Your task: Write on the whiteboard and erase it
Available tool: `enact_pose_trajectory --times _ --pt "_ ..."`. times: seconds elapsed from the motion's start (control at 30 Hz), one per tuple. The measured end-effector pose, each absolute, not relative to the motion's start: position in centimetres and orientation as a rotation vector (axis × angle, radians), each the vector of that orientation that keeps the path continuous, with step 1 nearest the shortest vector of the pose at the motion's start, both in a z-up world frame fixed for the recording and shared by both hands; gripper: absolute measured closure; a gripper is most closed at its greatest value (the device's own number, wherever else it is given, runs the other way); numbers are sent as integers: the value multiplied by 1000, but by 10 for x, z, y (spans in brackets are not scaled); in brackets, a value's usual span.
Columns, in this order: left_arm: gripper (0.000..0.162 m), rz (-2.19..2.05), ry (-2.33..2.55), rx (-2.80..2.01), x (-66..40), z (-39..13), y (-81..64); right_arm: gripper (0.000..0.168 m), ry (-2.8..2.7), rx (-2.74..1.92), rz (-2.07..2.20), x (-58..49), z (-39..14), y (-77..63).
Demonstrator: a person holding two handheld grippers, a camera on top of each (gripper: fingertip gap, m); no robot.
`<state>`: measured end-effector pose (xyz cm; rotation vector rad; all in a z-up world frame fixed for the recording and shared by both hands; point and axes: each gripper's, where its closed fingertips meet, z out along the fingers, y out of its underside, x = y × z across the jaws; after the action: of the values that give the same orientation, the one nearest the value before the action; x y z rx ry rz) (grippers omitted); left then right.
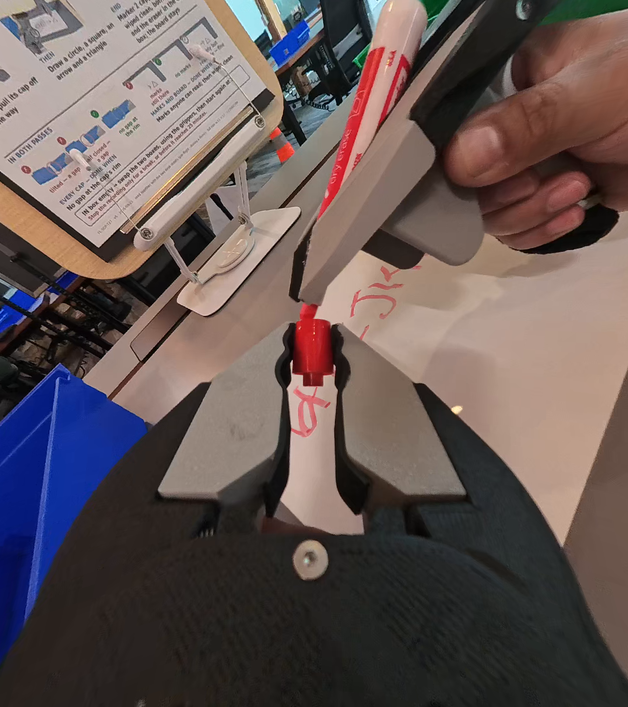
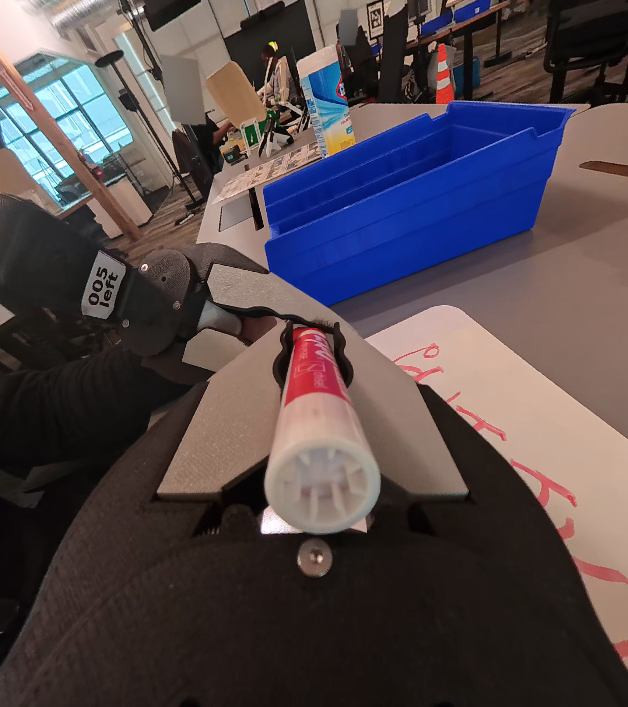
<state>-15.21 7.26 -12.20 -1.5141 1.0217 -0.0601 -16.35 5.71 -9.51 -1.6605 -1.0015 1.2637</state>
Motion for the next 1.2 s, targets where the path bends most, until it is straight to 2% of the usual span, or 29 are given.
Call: enact_pose_trajectory --times 0.5,0.83,1.2 --pt "146 -41 1047 -1403 -145 -110 64 150 -1052 -1687 1374 -166 -99 45" --pt "146 -49 1055 -1340 -141 -102 57 150 -962 -1695 1636 -164 -90 39" --pt "147 -113 1140 -1317 -133 -109 45 152 -1110 -1751 1587 -162 -101 24"
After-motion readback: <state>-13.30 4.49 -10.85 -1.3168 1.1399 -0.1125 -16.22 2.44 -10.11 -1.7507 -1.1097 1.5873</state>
